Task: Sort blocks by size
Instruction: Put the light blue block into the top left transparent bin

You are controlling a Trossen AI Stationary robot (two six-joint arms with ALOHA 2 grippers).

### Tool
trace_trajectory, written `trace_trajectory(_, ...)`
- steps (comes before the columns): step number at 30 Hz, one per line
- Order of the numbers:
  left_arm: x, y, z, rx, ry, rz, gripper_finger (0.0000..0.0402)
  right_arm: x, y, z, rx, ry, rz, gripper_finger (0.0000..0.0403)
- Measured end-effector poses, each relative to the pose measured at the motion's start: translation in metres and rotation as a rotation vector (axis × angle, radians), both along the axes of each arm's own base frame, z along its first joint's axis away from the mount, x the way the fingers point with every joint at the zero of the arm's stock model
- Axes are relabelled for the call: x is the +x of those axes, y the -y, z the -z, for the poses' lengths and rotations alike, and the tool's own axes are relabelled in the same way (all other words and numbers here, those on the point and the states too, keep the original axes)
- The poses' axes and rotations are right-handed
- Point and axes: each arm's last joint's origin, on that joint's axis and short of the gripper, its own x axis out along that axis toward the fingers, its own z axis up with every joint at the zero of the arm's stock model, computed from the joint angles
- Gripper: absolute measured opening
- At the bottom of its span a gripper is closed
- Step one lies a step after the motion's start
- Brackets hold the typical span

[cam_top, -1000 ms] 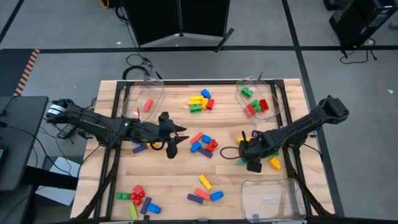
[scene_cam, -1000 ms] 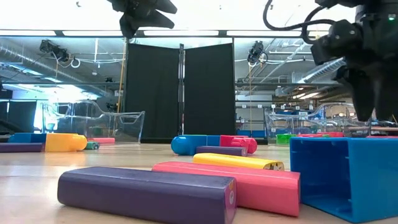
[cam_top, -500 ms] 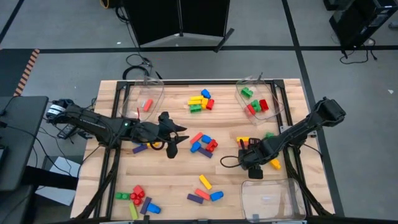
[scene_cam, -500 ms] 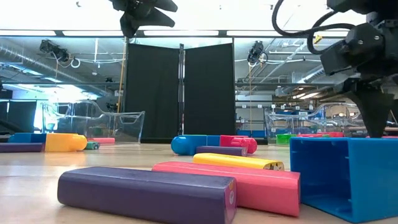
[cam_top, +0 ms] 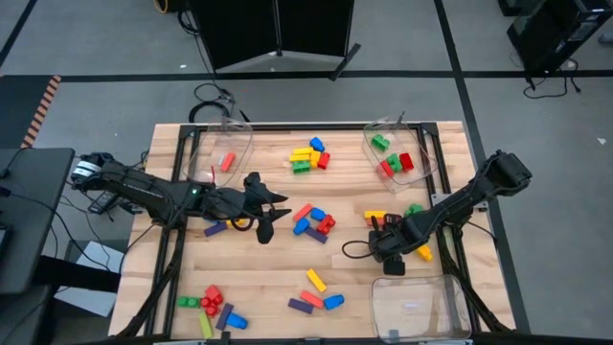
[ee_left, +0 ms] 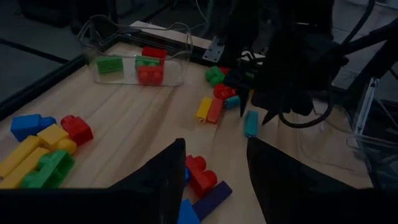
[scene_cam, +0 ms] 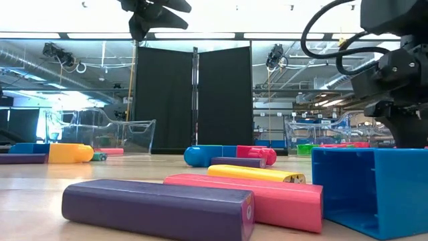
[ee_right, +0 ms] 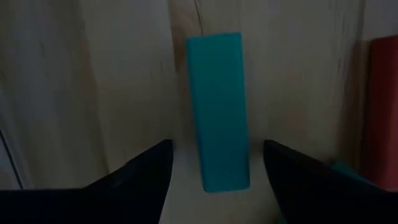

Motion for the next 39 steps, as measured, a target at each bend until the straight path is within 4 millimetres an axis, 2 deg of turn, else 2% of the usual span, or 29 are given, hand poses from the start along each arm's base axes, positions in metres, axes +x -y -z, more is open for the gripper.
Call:
trace_trajectory(12, 0.000, 0.000, -0.001, -0.003, 0.012, 0.000, 0.0177, -0.003, 0.001, 0.007, 0.012, 0.024, 0.000, 0.0198)
trace_trajectory(21, 0.001, 0.000, -0.001, -0.004, 0.016, 0.000, 0.0177, -0.003, 0.001, 0.007, 0.019, 0.021, -0.002, 0.0118)
trace_trajectory(30, 0.001, 0.000, -0.001, -0.003, 0.016, 0.000, 0.0177, -0.005, 0.002, 0.003, 0.020, 0.038, 0.003, 0.0116)
trace_trajectory(39, 0.001, 0.000, -0.001, -0.003, 0.016, 0.001, 0.0177, -0.014, 0.010, -0.018, -0.011, 0.107, 0.050, 0.0116)
